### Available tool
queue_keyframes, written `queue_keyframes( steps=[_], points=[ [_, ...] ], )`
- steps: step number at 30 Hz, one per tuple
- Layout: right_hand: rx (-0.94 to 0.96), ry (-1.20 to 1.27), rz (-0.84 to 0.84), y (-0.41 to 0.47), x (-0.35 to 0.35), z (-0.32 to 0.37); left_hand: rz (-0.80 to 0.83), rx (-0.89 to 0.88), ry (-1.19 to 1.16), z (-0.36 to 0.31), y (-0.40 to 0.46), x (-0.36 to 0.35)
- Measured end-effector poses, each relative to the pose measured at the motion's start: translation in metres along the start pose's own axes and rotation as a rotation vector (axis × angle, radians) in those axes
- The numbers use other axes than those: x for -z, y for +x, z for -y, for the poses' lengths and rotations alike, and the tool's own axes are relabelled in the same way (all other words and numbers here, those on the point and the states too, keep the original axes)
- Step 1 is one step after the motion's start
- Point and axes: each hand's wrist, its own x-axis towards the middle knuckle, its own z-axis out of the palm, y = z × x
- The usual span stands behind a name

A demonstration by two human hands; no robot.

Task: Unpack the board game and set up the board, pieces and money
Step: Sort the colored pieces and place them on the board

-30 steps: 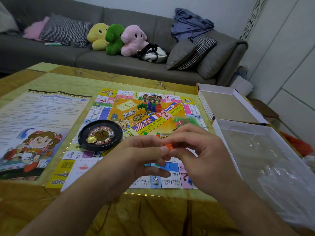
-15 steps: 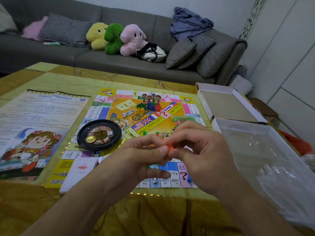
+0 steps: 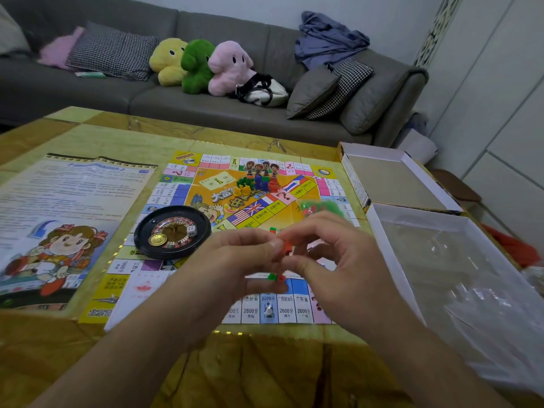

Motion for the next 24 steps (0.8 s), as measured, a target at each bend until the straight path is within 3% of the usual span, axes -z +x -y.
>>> queue_keyframes(
  steps=[6, 10, 16, 24],
  points=[
    [-0.099, 0.007, 0.014, 0.002, -0.006, -0.013, -0.243, -0.025, 0.079, -0.004, 0.005, 0.010],
    [-0.187, -0.272, 0.044, 0.005, -0.013, -0.032, -0.411, -0.023, 0.084, -0.004, 0.009, 0.021],
    [-0.187, -0.484, 0.252, 0.008, -0.040, -0.048, -0.370, 0.036, -0.010, -0.003, 0.010, 0.020],
    [-0.197, -0.477, 0.123, 0.006, -0.042, -0.049, -0.298, 0.028, 0.029, -0.002, 0.009, 0.021]
  ],
)
